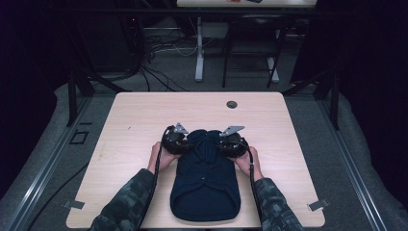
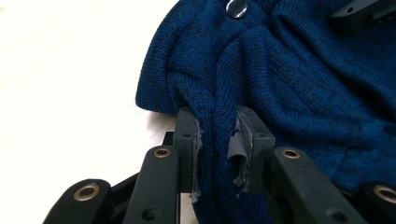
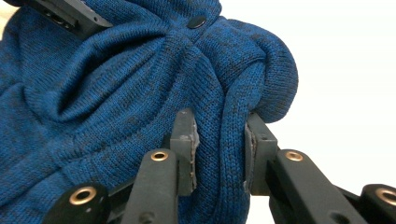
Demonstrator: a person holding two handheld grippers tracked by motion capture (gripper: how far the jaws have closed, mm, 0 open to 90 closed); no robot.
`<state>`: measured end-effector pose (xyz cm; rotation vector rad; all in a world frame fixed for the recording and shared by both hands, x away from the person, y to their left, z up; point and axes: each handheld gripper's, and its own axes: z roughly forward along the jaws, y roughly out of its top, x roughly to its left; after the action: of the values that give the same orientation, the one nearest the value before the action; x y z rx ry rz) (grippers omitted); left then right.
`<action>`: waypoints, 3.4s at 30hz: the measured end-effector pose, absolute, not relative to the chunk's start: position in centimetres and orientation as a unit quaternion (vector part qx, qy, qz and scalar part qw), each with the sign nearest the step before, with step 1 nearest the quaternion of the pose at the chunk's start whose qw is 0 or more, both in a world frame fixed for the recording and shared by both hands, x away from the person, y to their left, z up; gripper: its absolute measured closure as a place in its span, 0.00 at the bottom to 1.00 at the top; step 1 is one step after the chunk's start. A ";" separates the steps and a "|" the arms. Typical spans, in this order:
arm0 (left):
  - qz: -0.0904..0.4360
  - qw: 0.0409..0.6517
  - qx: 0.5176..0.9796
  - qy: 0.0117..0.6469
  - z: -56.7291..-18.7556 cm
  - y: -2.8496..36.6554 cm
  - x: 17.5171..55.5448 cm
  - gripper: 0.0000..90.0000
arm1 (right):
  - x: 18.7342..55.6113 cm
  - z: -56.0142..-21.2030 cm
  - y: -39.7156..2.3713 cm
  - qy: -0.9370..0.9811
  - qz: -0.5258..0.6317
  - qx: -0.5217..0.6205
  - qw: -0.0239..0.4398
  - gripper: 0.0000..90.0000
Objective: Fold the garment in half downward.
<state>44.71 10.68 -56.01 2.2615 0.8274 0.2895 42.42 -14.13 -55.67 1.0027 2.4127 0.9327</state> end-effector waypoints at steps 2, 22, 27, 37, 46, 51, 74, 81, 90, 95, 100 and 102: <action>0.106 0.355 0.872 0.321 -55.8 10.9 44.6 0.81 | 42.1 -55.3 -14.1 0.855 0.334 0.349 0.191 0.78; 0.135 0.394 0.861 0.292 -52.9 11.6 42.4 0.85 | 39.5 -52.0 -14.1 0.846 0.366 0.299 0.249 0.78; 0.171 0.400 0.860 0.267 -51.9 11.2 41.7 0.86 | 39.4 -51.5 -15.1 0.842 0.375 0.318 0.222 0.76; 0.222 0.409 0.854 0.232 -50.8 10.5 40.6 0.87 | 39.0 -51.4 -16.3 0.835 0.394 0.344 0.172 0.68; 0.249 0.411 0.852 0.208 -50.1 10.1 39.9 0.87 | 38.8 -51.4 -16.9 0.835 0.402 0.345 0.149 0.62; 0.247 0.417 0.850 0.204 -49.9 10.2 39.8 0.86 | 38.2 -51.0 -16.9 0.834 0.408 0.328 0.175 0.74; 0.194 0.393 0.873 0.214 -50.1 10.2 40.3 0.85 | 35.8 -50.7 -16.2 0.840 0.392 0.237 0.290 0.81; 0.238 0.412 0.859 0.188 -49.3 10.1 39.7 0.89 | 36.2 -50.7 -17.3 0.835 0.408 0.259 0.262 0.78; 0.251 0.426 0.855 0.159 -48.7 9.7 39.0 0.89 | 37.4 -51.0 -18.8 0.833 0.426 0.303 0.181 0.61; 0.260 0.434 0.852 0.138 -48.5 9.7 38.6 0.89 | 37.9 -51.4 -18.9 0.826 0.435 0.322 0.157 0.47; 0.269 0.434 0.852 0.113 -48.5 9.5 38.2 0.89 | 38.5 -52.3 -18.5 0.823 0.429 0.345 0.138 0.41; 0.274 0.427 0.855 0.103 -48.6 9.4 38.1 0.89 | 38.5 -52.7 -18.3 0.820 0.425 0.353 0.147 0.58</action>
<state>38.06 9.44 -48.59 2.1369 0.2567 0.6855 38.53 -18.34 -52.66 1.0172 2.3598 1.2243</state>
